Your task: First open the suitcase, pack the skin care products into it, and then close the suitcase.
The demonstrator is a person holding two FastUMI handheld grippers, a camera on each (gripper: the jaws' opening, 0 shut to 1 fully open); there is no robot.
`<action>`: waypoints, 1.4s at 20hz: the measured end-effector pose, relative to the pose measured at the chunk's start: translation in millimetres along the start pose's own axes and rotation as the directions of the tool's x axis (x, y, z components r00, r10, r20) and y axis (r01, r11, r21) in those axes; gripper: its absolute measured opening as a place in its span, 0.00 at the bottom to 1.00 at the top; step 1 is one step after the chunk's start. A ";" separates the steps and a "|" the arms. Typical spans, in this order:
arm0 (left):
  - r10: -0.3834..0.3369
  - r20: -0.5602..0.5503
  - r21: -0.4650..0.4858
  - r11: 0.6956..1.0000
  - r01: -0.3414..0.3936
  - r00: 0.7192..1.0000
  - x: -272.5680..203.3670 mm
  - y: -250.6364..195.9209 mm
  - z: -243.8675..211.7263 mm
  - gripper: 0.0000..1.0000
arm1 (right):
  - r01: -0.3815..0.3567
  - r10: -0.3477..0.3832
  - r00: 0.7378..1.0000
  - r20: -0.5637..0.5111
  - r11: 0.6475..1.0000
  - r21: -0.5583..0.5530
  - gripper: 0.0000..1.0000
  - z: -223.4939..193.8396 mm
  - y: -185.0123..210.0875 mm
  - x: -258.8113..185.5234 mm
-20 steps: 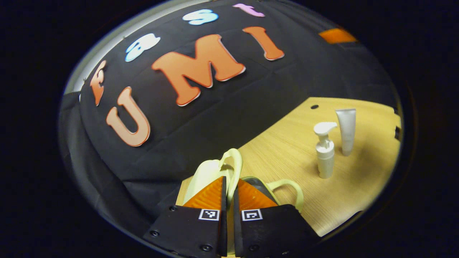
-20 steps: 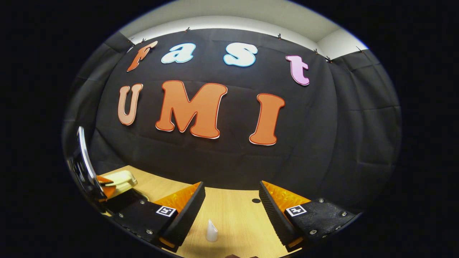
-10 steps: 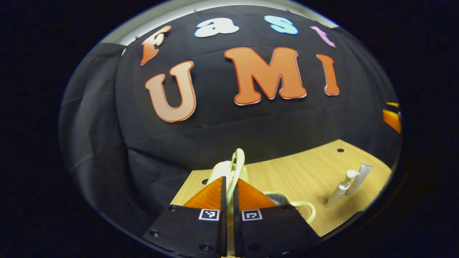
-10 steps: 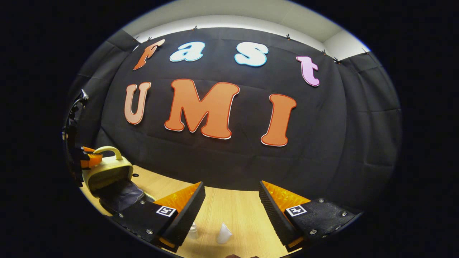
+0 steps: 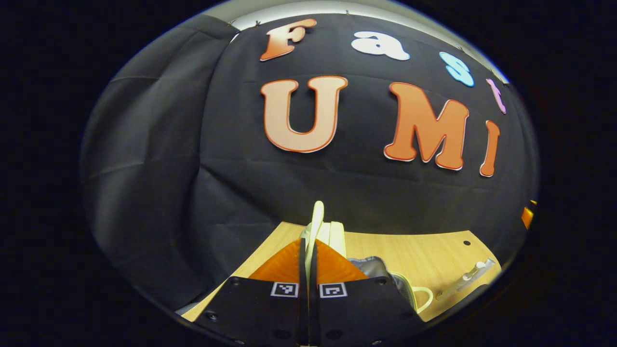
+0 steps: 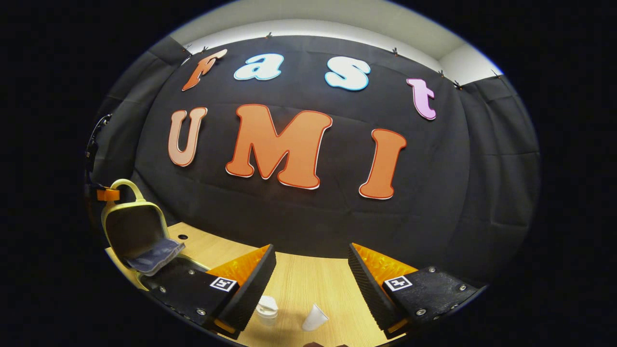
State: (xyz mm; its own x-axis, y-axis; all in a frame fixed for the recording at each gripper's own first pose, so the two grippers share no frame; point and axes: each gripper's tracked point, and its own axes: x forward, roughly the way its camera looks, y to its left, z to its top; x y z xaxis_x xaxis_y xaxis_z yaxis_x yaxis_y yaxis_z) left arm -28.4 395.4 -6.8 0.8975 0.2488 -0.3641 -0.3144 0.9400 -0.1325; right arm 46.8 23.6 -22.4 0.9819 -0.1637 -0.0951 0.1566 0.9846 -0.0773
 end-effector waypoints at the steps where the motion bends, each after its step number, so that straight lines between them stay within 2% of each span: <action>1: 0.002 -0.012 -0.024 1.000 -0.002 1.000 3.2 14.0 -2.2 0.01 | -0.001 0.001 1.000 -0.001 1.000 -0.004 0.95 0.5 5.2 0.4; 8: 0.080 -0.127 -0.143 0.985 -0.098 0.989 42.8 123.4 -51.9 0.02 | -0.022 0.022 0.999 -0.029 1.000 -0.012 0.96 2.7 46.6 5.5; 14: 0.106 -0.262 -0.097 0.986 -0.135 0.959 72.5 173.1 -114.1 0.02 | -0.026 0.024 0.998 -0.060 0.999 -0.030 0.95 1.1 66.1 5.8; 17: 0.120 -0.343 -0.102 0.981 -0.164 0.932 87.5 193.5 -151.2 0.02 | -0.026 0.024 0.997 -0.076 0.999 -0.025 0.96 -0.3 72.8 8.2; 20: 0.161 -0.434 -0.039 0.980 -0.197 0.887 97.2 210.9 -193.3 0.02 | -0.027 0.025 0.996 -0.083 0.999 -0.028 0.95 0.1 78.9 8.1; 22: 0.159 -0.465 -0.011 0.983 -0.185 0.871 104.0 204.2 -211.4 0.02 | -0.028 0.024 0.996 -0.088 0.999 -0.043 0.95 -0.8 79.5 7.0; 25: 0.150 -0.482 -0.006 0.985 -0.175 0.863 112.5 203.7 -221.8 0.01 | -0.022 0.017 0.995 -0.096 0.998 -0.051 0.95 -2.9 77.2 6.8; 28: 0.231 -0.527 0.100 0.973 -0.210 0.818 116.0 215.8 -243.2 0.07 | -0.008 0.003 0.995 -0.100 0.999 -0.048 0.95 -4.6 71.0 5.4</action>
State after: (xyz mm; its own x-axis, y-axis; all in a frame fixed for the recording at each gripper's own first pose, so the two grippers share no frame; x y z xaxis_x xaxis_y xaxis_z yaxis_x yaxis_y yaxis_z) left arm -67.3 570.3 -301.8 0.4989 0.2978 -0.8139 -0.4632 0.8853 0.0400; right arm 62.7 92.3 -33.0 0.9667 -0.1663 -0.1943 0.1440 0.9818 -0.1243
